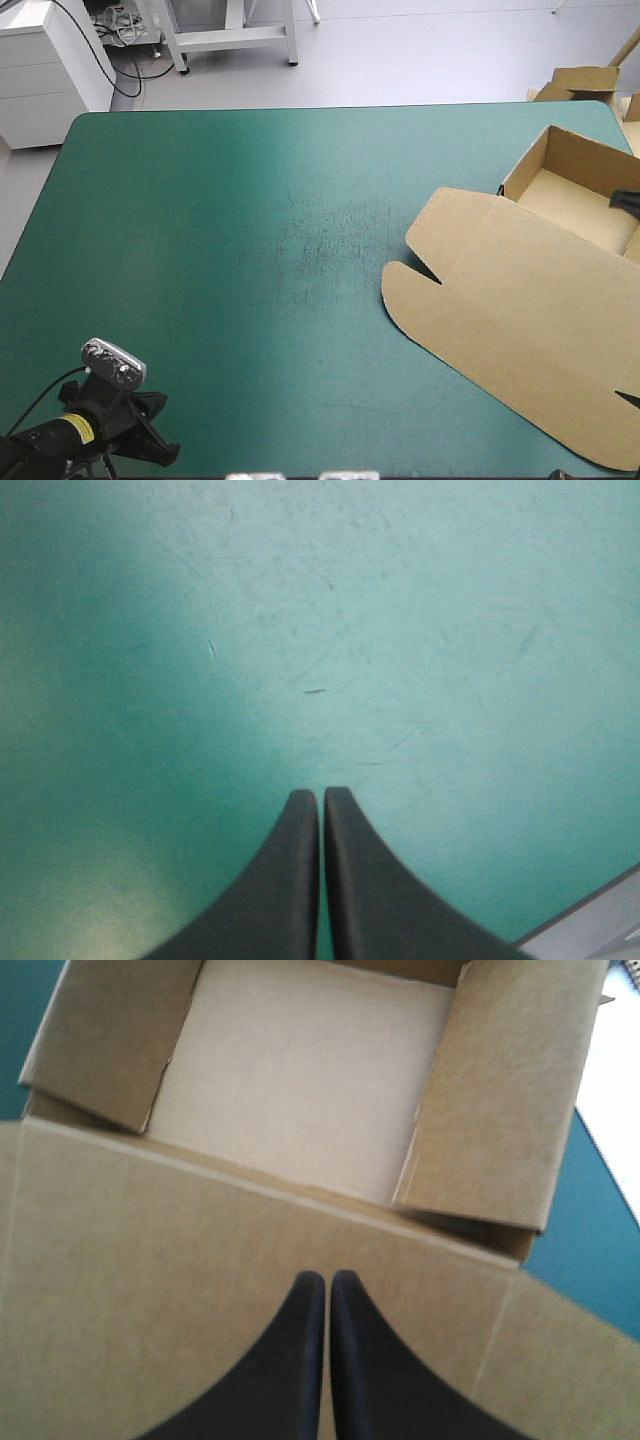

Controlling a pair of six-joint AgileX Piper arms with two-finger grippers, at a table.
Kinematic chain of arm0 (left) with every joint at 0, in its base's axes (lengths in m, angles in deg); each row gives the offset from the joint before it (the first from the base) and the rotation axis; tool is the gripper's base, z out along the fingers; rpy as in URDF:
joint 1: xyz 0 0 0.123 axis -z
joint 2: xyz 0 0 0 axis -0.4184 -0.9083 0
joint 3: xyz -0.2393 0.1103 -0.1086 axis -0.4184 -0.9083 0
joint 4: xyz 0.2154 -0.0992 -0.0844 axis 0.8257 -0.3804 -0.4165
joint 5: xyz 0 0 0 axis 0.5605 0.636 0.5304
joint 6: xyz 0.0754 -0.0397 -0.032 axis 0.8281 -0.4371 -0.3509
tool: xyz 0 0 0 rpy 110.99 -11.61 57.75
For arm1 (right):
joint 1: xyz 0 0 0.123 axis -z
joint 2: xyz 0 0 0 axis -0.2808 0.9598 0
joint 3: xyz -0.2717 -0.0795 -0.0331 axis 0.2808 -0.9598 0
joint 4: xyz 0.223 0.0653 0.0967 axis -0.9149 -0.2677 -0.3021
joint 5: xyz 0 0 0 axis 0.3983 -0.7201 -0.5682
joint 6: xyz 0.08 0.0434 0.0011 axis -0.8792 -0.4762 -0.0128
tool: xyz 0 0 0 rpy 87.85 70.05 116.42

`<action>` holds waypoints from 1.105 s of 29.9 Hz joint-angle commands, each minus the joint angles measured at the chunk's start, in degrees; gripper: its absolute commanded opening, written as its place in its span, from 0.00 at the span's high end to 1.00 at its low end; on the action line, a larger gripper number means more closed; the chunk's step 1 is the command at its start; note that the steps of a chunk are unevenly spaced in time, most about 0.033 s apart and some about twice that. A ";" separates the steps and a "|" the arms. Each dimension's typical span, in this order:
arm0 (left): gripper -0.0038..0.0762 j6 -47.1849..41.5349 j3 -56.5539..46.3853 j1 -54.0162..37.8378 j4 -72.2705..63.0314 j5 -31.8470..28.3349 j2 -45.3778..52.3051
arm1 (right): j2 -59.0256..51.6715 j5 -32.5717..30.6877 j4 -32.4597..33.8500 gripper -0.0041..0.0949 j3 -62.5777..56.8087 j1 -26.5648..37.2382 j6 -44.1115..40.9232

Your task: Fold the box

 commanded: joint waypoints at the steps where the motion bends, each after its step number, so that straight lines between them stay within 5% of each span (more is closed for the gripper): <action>1: 0.96 0.01 1.44 0.34 -0.76 -2.79 -0.34 | -9.81 1.97 -0.62 0.96 -6.50 -4.62 0.57; 11: 0.96 -0.63 1.44 0.34 -4.48 -2.79 -0.34 | -34.78 1.50 -1.25 0.96 -32.08 -19.10 0.67; 20: 0.96 -0.53 1.44 0.34 -10.97 -2.79 -0.34 | -53.48 1.50 -4.60 0.96 -44.74 -19.60 3.59; 33: 0.96 -0.94 1.44 0.34 -13.47 -2.68 -0.34 | -70.66 1.91 -2.56 0.96 -47.94 -19.60 3.57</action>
